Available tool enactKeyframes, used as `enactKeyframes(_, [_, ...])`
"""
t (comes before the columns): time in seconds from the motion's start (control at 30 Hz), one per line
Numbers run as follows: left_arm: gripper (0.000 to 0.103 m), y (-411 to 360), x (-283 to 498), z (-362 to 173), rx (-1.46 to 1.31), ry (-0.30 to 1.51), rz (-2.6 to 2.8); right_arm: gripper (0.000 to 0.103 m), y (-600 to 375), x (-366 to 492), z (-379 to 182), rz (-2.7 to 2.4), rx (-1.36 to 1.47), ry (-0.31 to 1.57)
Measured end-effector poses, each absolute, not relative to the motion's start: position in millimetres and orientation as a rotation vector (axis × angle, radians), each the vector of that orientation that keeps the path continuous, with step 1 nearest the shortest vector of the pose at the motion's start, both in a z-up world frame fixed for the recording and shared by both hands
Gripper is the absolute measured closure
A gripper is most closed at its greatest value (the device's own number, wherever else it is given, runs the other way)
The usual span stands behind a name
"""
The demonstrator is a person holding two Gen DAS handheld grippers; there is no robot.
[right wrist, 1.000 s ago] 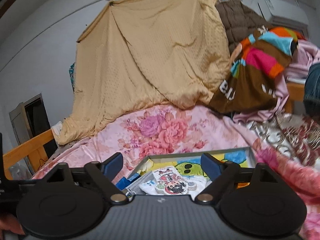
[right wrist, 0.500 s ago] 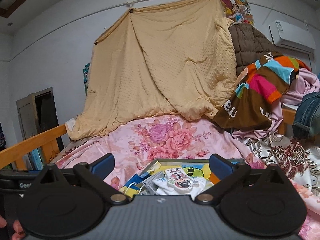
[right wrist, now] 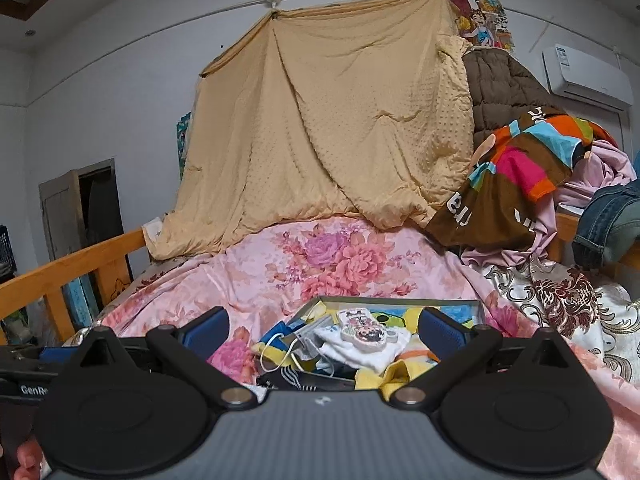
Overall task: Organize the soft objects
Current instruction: 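Lift both grippers away and move toward the remaining white cloth and boxes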
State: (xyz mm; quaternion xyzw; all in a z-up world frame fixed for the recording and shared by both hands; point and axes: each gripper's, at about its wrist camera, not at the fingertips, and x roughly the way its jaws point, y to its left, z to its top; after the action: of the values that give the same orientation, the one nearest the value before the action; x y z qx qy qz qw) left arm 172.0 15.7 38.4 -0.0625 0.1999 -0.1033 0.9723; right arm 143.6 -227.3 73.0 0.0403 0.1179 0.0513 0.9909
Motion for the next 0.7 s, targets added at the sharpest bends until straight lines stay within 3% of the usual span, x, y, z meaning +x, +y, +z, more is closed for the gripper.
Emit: enactKeyframes(0.7, [0.001,22.7,180.7,-32.5,0.013,0.522,-0.258,0.0,-211.6,157.6,22.6,0.123,0.05,0.464])
